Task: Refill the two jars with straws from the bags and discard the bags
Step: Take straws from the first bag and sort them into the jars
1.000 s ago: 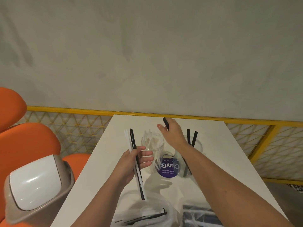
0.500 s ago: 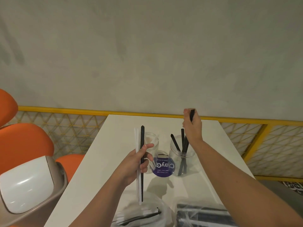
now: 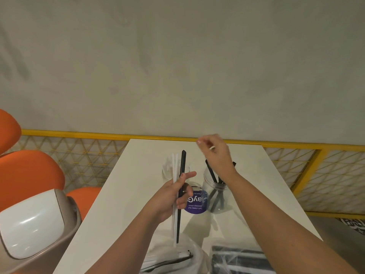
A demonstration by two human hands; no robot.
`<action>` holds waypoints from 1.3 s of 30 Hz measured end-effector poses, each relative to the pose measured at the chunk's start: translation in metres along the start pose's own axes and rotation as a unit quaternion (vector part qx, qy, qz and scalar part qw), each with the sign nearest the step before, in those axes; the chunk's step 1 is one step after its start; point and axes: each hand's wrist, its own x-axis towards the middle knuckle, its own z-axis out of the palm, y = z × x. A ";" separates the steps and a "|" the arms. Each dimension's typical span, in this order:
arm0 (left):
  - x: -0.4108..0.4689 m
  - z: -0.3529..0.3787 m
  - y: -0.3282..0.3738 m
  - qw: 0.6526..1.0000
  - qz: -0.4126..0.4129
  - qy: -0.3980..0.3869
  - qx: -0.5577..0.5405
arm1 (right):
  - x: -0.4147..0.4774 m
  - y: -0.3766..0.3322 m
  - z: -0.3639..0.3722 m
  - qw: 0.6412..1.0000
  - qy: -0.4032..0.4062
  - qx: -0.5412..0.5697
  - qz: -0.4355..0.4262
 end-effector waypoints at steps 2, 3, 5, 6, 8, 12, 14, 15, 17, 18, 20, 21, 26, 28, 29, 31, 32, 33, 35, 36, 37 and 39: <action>0.001 0.004 0.000 1.000 0.000 -0.007 -0.003 | -0.008 -0.011 0.005 0.988 -0.134 -0.010 0.076; 0.002 0.005 0.000 1.000 0.000 -0.011 -0.008 | -0.012 -0.014 0.006 0.977 -0.184 -0.011 0.111; 0.003 0.007 0.000 1.000 0.001 -0.020 -0.017 | -0.017 -0.017 0.006 0.960 -0.228 0.013 0.160; 0.003 0.007 0.000 1.000 0.002 -0.022 -0.016 | -0.018 -0.017 0.005 0.957 -0.229 0.021 0.175; 0.004 0.009 0.000 1.000 0.005 -0.021 -0.006 | -0.017 -0.017 0.003 0.960 -0.211 0.000 0.183; 0.005 0.009 -0.001 1.000 -0.005 -0.021 0.018 | 0.001 -0.018 -0.009 0.977 -0.115 0.042 0.175; 0.006 0.008 -0.001 0.999 -0.017 -0.008 0.026 | 0.015 -0.024 -0.021 0.983 -0.046 0.080 0.161; 0.007 0.007 -0.001 0.999 -0.022 0.005 0.028 | 0.023 -0.028 -0.028 0.985 -0.004 0.097 0.144; 0.008 0.004 -0.002 0.998 -0.026 0.043 0.042 | 0.037 -0.036 -0.044 0.986 0.086 0.115 0.084; 0.009 0.003 -0.003 0.997 -0.025 0.061 0.051 | 0.042 -0.037 -0.051 0.987 0.120 0.100 0.046; 0.009 0.001 -0.004 0.994 -0.020 0.083 0.062 | 0.045 -0.036 -0.060 0.989 0.146 0.025 -0.023; 0.009 0.000 -0.004 0.994 -0.017 0.090 0.061 | 0.043 -0.032 -0.061 0.989 0.136 -0.027 -0.045; 0.013 -0.001 -0.007 0.994 0.002 0.102 0.047 | 0.023 0.008 -0.046 0.983 0.009 -0.182 0.003; 0.013 -0.001 -0.007 0.993 0.007 0.104 0.048 | 0.017 0.022 -0.042 0.978 -0.029 -0.198 0.051; 0.013 -0.001 -0.007 0.993 0.009 0.105 0.048 | 0.014 0.027 -0.041 0.974 -0.049 -0.206 0.079; 0.014 -0.001 -0.006 0.993 0.013 0.103 0.046 | 0.010 0.035 -0.040 0.964 -0.089 -0.221 0.120; 0.014 -0.002 -0.006 0.993 0.014 0.103 0.048 | 0.008 0.038 -0.039 0.959 -0.109 -0.228 0.131; 0.015 -0.002 -0.006 0.993 0.014 0.103 0.051 | 0.006 0.040 -0.039 0.952 -0.128 -0.239 0.139; 0.016 -0.003 -0.005 0.992 0.012 0.107 0.059 | 0.004 0.041 -0.037 0.941 -0.147 -0.268 0.142; 0.017 -0.004 -0.005 0.992 0.011 0.109 0.065 | 0.003 0.041 -0.036 0.943 -0.133 -0.280 0.125; 0.017 -0.004 -0.005 0.991 0.009 0.111 0.069 | 0.003 0.037 -0.033 0.950 -0.107 -0.277 0.099; 0.018 -0.003 -0.004 0.991 0.004 0.109 0.082 | 0.001 0.023 -0.026 0.973 -0.053 -0.214 0.063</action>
